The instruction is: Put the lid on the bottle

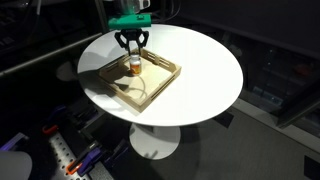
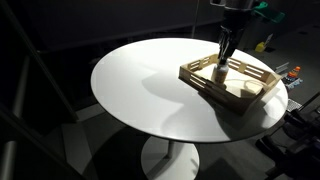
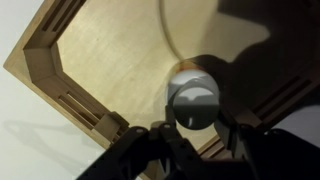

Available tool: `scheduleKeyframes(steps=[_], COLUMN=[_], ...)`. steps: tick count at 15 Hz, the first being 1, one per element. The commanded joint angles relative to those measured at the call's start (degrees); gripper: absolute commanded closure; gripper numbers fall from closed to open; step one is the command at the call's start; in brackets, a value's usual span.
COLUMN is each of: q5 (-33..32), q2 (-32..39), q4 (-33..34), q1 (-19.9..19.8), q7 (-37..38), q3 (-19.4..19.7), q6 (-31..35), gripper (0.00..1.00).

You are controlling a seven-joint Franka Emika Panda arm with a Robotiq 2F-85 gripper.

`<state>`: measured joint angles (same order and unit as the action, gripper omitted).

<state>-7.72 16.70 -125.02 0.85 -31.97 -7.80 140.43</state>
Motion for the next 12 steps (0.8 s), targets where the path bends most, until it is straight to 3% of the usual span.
scheduleKeyframes(steps=[1, 4, 5, 6, 10, 12], q5=[1.2, 1.1, 1.1, 1.2, 1.4, 1.6], q2=[1.2, 1.2, 1.2, 1.1, 0.9, 0.5], q4=[1.4, 1.5, 1.5, 1.5, 1.4, 1.4], q1=[-0.6, -0.6, -0.6, -0.6, -0.7, -0.7], q7=[-2.0, -2.0, -2.0, -2.0, -2.2, -2.4], q3=[-0.5, -0.5, -0.5, -0.5, -0.6, -0.7], q6=[0.0, 0.0, 0.0, 0.0, -0.1, -0.3], gripper=[0.81, 0.77, 0.33, 0.3, 0.02, 0.0])
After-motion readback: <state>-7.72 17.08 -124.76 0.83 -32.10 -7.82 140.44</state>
